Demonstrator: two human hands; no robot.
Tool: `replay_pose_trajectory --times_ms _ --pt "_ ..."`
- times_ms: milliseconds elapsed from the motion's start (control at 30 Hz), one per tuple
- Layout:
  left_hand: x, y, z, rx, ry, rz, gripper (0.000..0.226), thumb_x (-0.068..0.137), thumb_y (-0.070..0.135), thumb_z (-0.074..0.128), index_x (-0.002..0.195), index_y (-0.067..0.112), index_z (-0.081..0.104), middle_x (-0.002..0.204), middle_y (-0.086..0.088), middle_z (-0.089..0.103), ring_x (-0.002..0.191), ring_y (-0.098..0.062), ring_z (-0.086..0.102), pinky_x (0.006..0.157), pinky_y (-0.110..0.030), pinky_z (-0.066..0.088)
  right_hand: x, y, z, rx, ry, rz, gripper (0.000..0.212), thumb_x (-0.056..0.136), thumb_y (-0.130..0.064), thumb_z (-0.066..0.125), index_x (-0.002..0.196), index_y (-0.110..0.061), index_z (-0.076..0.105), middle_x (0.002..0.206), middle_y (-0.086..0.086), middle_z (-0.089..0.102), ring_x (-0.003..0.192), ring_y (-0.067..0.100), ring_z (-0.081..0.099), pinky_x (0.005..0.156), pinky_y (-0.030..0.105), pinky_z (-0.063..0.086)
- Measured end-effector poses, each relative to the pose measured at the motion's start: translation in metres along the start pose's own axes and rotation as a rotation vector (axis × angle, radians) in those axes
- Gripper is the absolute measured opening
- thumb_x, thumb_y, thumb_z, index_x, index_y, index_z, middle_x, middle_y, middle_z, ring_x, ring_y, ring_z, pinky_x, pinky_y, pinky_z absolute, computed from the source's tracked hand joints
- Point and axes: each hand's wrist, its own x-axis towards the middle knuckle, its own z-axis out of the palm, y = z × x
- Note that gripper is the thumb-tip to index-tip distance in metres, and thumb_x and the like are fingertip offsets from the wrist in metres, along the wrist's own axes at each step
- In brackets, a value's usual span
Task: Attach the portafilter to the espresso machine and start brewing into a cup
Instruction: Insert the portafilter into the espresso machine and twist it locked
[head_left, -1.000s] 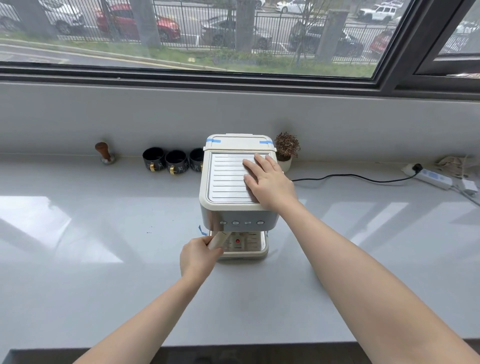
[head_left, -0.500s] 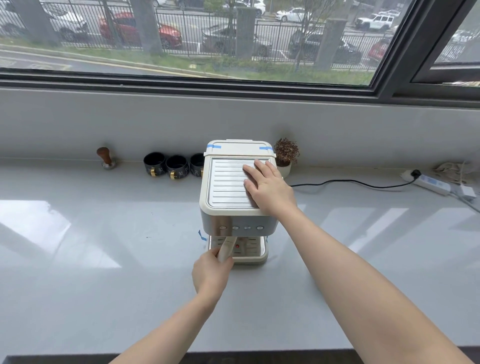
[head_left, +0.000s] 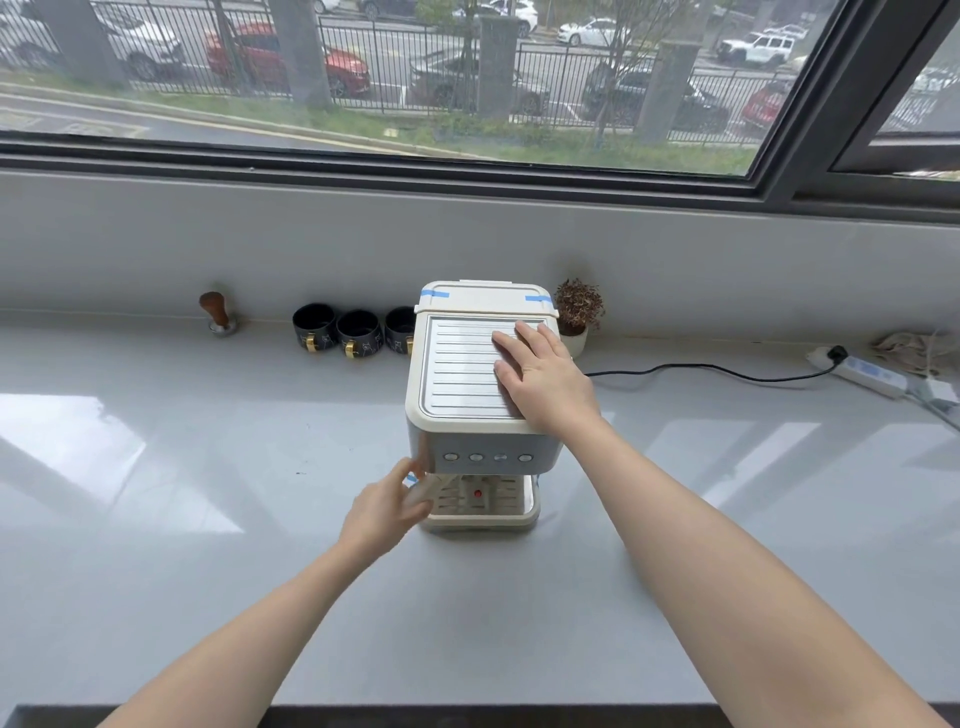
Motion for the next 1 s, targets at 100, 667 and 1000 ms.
replay_pose_trajectory --times_ms 100,667,1000 --pt "0.003 0.005 -0.001 0.04 0.0 -0.026 0.019 0.078 0.03 0.058 0.096 0.026 0.051 0.076 -0.004 0.069 0.05 -0.017 0.05 0.044 -0.028 0.038 0.001 0.0 0.001 0.012 -0.008 0.008 0.046 0.097 -0.051 0.025 0.143 -0.049 0.025 0.16 -0.018 0.014 0.149 0.007 0.002 0.115 0.037 0.025" --pt "0.0 0.005 0.005 -0.027 0.113 -0.062 0.017 0.073 0.019 0.066 0.059 0.028 0.063 0.048 0.004 0.051 0.044 -0.015 0.043 0.044 -0.025 0.032 0.01 0.019 0.004 0.611 0.069 0.14 0.044 0.093 -0.029 0.055 0.137 -0.025 0.05 0.154 0.0 0.029 0.136 0.017 0.038 0.107 0.023 0.025" --pt "-0.001 0.007 0.005 -0.038 0.118 -0.077 0.013 0.074 0.02 0.067 0.062 0.025 0.066 0.052 0.001 0.055 0.046 -0.016 0.044 0.043 -0.025 0.032 0.007 0.019 0.005 0.661 0.078 0.138 0.039 0.093 -0.029 0.055 0.132 -0.026 0.056 0.153 0.0 0.028 0.131 0.013 0.04 0.106 0.019 0.023"
